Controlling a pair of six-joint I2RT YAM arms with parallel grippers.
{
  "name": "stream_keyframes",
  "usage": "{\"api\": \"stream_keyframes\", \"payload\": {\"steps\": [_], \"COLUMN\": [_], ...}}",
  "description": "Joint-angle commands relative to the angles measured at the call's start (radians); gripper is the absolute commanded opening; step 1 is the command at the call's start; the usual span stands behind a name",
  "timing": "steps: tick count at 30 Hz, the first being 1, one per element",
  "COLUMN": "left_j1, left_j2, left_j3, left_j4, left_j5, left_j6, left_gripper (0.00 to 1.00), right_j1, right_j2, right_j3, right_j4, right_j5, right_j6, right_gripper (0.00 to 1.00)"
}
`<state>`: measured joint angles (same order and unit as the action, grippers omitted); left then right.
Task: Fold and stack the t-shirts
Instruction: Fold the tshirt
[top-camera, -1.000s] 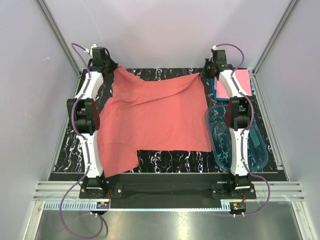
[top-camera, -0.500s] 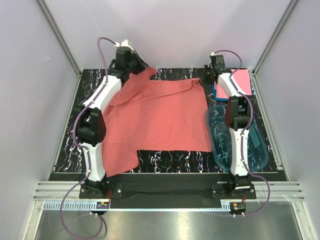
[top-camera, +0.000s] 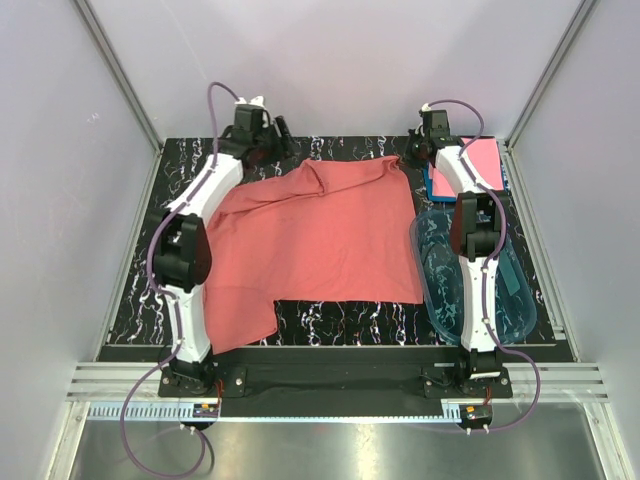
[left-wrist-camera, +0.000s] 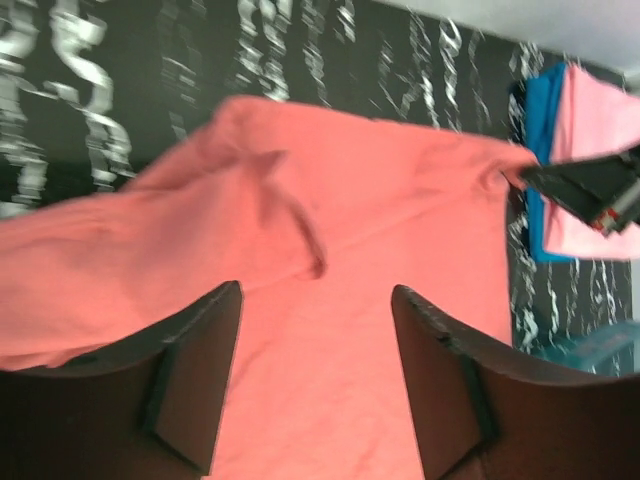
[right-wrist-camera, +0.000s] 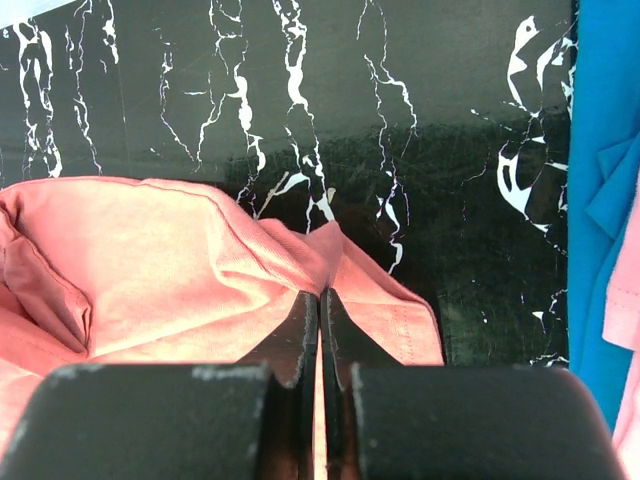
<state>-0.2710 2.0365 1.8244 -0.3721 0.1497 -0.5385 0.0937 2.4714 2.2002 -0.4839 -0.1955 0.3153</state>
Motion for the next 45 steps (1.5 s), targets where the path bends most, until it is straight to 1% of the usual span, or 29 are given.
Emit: {"api": "stream_keyframes", "payload": {"steps": [1, 3, 5, 6, 8, 10, 11, 14, 15, 16, 20, 22, 23, 24, 26, 29, 33, 41, 45], "left_j1": [0.12, 0.159, 0.199, 0.207, 0.228, 0.242, 0.245, 0.253, 0.256, 0.259, 0.269, 0.27, 0.27, 0.292, 0.3, 0.311, 0.322, 0.337, 0.375], "left_j2": [-0.099, -0.09, -0.068, -0.067, -0.058, -0.041, -0.018, -0.002, 0.002, 0.005, 0.048, 0.066, 0.065, 0.067, 0.08, 0.126, 0.157, 0.248, 0.264], "left_j3": [0.01, 0.012, 0.027, 0.02, 0.009, -0.007, -0.007, -0.042, -0.053, -0.069, -0.05, -0.047, -0.068, -0.076, -0.077, -0.042, -0.017, 0.039, 0.026], "left_j4": [-0.001, -0.048, -0.123, -0.137, -0.177, -0.195, -0.223, -0.229, -0.228, -0.226, -0.29, -0.294, -0.263, -0.242, -0.212, -0.221, -0.226, -0.211, -0.18], "left_j5": [-0.019, 0.023, 0.03, 0.031, 0.036, 0.082, 0.089, 0.117, 0.116, 0.116, 0.03, -0.01, -0.019, -0.025, -0.03, -0.027, -0.071, -0.07, -0.107], "left_j6": [0.019, 0.021, 0.058, 0.074, 0.097, 0.091, 0.083, 0.048, 0.035, 0.013, -0.041, -0.064, -0.07, -0.08, -0.093, -0.118, -0.149, -0.198, -0.271], "left_gripper": [0.6, 0.59, 0.52, 0.44, 0.23, 0.19, 0.14, 0.1, 0.03, 0.0, 0.0, 0.0, 0.0, 0.0, 0.0, 0.0, 0.0, 0.0, 0.0], "right_j1": [0.001, 0.001, 0.0, 0.001, 0.001, 0.001, 0.001, 0.003, 0.001, 0.001, 0.001, 0.001, 0.001, 0.001, 0.001, 0.001, 0.001, 0.001, 0.001], "right_j2": [-0.039, -0.035, -0.034, -0.032, -0.029, -0.026, -0.026, -0.023, -0.023, -0.023, -0.026, -0.026, -0.028, -0.028, -0.026, -0.025, -0.025, -0.015, -0.015], "right_j3": [0.041, 0.047, 0.047, 0.047, 0.05, 0.05, 0.049, 0.053, 0.052, 0.052, 0.043, 0.038, 0.035, 0.033, 0.03, 0.03, 0.033, 0.036, 0.03], "right_j4": [0.013, 0.013, 0.014, 0.018, 0.018, 0.018, 0.019, 0.018, 0.018, 0.018, 0.016, 0.016, 0.016, 0.018, 0.016, 0.016, 0.015, 0.018, 0.019], "right_j5": [-0.021, -0.022, -0.03, -0.032, -0.035, -0.036, -0.036, -0.036, -0.036, -0.038, -0.036, -0.033, -0.035, -0.035, -0.035, -0.033, -0.028, -0.032, -0.032], "right_j6": [-0.002, -0.001, 0.004, 0.007, 0.008, 0.01, 0.01, 0.011, 0.011, 0.01, 0.01, 0.008, 0.008, 0.008, 0.007, 0.002, -0.001, 0.008, 0.007], "right_gripper": [0.0, 0.0, 0.0, 0.0, 0.0, 0.0, 0.0, 0.0, 0.0, 0.0, 0.0, 0.0, 0.0, 0.0, 0.0, 0.0, 0.0, 0.0, 0.0]}}
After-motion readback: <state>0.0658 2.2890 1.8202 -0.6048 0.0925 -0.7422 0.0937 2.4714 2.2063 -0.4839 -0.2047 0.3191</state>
